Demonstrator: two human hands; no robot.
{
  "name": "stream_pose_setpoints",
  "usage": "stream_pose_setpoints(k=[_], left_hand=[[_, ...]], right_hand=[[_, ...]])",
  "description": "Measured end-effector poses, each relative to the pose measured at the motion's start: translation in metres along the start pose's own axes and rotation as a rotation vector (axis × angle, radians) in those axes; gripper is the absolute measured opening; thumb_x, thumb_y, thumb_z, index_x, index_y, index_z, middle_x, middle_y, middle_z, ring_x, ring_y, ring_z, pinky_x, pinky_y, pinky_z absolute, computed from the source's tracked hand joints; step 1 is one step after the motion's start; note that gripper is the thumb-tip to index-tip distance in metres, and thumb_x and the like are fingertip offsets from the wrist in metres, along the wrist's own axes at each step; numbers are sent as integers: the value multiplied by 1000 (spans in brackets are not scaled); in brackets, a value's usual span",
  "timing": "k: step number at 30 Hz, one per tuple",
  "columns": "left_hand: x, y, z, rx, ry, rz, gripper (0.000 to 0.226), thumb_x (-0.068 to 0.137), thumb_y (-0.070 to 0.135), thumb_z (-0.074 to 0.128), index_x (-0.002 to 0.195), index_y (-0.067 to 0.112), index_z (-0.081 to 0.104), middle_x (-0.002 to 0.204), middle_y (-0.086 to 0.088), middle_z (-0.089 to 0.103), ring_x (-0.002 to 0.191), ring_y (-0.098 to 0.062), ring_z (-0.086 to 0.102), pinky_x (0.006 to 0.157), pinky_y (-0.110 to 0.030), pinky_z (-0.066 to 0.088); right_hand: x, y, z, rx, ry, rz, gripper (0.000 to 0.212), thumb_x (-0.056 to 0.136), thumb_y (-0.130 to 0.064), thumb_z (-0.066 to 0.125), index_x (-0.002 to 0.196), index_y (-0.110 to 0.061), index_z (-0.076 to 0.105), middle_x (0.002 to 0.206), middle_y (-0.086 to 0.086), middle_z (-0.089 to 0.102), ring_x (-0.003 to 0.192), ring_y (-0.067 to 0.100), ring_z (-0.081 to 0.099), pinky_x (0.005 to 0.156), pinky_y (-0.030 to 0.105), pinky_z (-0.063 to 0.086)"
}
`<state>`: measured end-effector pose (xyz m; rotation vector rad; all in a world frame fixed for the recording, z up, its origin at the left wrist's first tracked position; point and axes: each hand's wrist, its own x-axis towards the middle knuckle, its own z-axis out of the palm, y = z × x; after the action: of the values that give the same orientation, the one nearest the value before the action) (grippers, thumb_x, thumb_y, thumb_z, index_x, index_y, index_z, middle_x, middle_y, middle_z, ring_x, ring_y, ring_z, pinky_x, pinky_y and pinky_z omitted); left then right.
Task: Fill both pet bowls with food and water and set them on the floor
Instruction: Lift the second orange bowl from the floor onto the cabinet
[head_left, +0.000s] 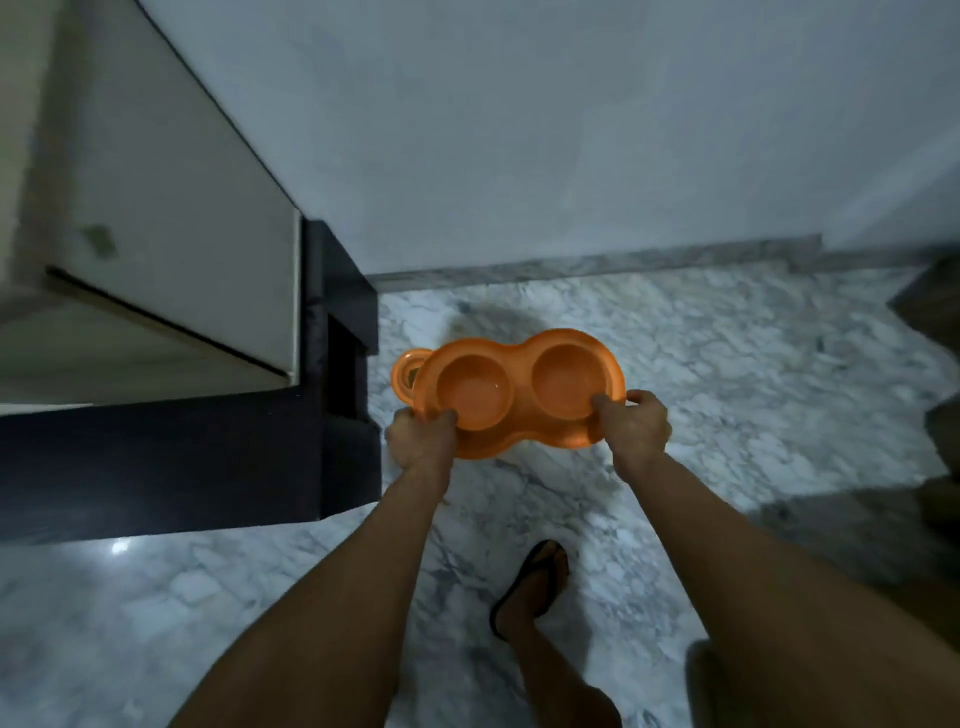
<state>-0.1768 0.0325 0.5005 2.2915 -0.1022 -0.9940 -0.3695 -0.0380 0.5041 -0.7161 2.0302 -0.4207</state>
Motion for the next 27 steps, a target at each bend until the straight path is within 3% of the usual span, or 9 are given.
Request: stream_pose_setpoints(k=[4,8,12,17,27], left_hand=[[-38,35,-79,-61,4,105,42,81,21,71,118,3,62,107,-9,62,86,-23,56,73,-34,44],[-52,55,-164,-125,59,148,40,72,28,73,105,6,69,105,-14,66,89,-30,63,76,-38,52],[-50,56,-262,-215,115,215,29,75,26,76,94,5,70,91,-10,67,84,-28,63,73,-34,48],[-37,41,-396,-316,125,233,25,78,28,76,95,13,64,100,-9,67,90,-28,64,85,-39,54],[9,22,-617,-403,303,236,35,81,25,75,108,4,66,101,-9,63,87,-23,56,78,-35,46]], right_hand=[[-82,-38,-17,60,-11,-47,54,80,-29,72,128,-12,54,113,14,60,94,31,61,73,37,48],[-166,-68,-6,87,-18,-124,60,76,-31,75,130,-13,53,119,14,59,102,35,61,85,44,53],[-252,-86,28,121,-34,-205,62,71,-34,76,126,-14,55,111,12,61,101,36,63,91,48,53],[-361,-94,89,136,-77,-333,38,64,-42,73,88,-20,53,96,11,66,90,36,66,86,51,56],[-536,-125,222,74,-240,-520,44,73,-41,73,102,-13,56,102,10,62,97,35,63,89,47,55]])
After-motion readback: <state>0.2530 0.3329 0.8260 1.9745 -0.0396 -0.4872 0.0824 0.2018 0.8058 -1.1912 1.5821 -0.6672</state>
